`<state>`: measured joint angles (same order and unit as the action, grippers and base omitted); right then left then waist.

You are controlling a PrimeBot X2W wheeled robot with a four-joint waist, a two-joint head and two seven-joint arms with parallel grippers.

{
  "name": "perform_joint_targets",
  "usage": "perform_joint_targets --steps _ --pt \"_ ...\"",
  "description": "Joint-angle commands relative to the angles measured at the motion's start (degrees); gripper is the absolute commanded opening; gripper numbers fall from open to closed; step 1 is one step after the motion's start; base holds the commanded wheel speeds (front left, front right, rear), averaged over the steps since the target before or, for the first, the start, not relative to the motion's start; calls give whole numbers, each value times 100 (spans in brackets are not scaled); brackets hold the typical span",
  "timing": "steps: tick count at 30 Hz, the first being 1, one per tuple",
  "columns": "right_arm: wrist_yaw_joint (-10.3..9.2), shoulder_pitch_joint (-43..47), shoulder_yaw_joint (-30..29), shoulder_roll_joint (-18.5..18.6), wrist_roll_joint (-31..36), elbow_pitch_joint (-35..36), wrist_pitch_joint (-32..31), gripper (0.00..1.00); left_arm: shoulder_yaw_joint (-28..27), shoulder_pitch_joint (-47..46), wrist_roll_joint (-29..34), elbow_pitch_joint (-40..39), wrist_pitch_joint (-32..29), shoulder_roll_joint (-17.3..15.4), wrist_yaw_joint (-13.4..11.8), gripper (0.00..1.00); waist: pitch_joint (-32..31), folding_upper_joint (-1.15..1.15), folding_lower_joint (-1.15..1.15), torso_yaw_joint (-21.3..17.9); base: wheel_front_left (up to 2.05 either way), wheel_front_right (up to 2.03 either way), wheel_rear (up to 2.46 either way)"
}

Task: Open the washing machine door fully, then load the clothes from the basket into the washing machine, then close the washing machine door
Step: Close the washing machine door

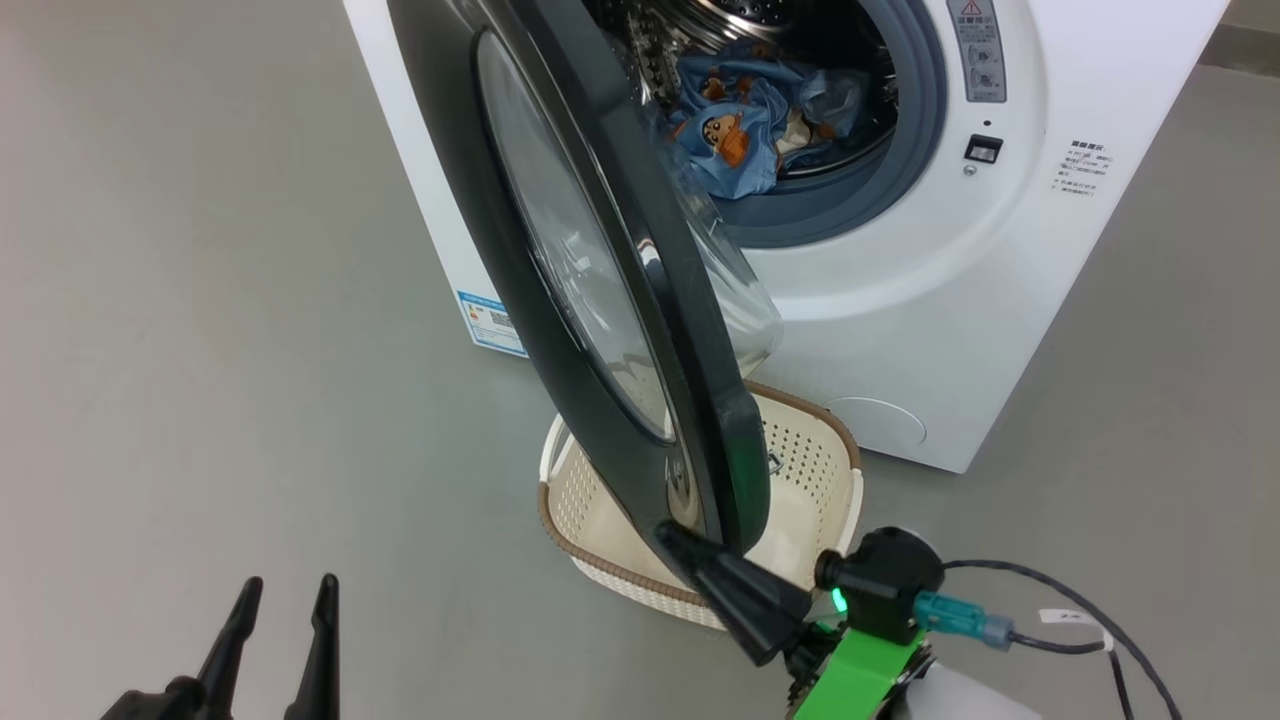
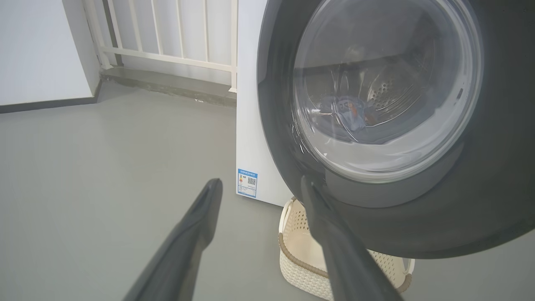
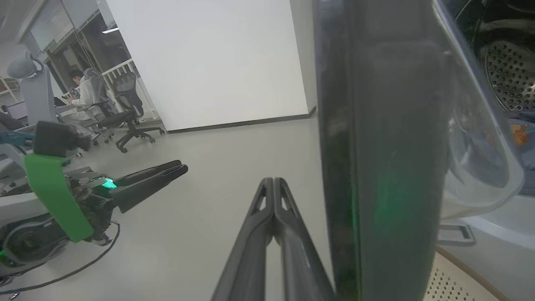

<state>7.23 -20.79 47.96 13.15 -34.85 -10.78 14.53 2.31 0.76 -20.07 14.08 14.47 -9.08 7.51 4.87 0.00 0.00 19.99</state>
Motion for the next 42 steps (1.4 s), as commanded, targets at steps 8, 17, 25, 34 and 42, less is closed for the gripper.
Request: perform_joint_targets --steps 8,17,25,34,42 --pt "25 74 -215 -35 -13 43 47 0 -183 -338 18 -81 52 -67 -2 100 72 0 0 -93 0 0 0" --pt "25 14 -586 0 39 -6 47 0 -171 -443 49 -124 52 -4 -2 100 238 0 0 -204 0 0 0" --pt "25 -220 -1149 158 58 -50 47 0 -76 -623 86 -182 52 137 -2 100 517 0 0 -287 0 0 0" --pt "25 -654 -1775 395 48 -140 47 0 96 -939 115 -220 52 288 -2 100 895 0 0 -216 0 0 0" --pt "25 -1129 -2238 640 -29 -327 47 0 270 -1231 125 -267 52 412 -2 100 1250 0 0 -73 0 0 0"
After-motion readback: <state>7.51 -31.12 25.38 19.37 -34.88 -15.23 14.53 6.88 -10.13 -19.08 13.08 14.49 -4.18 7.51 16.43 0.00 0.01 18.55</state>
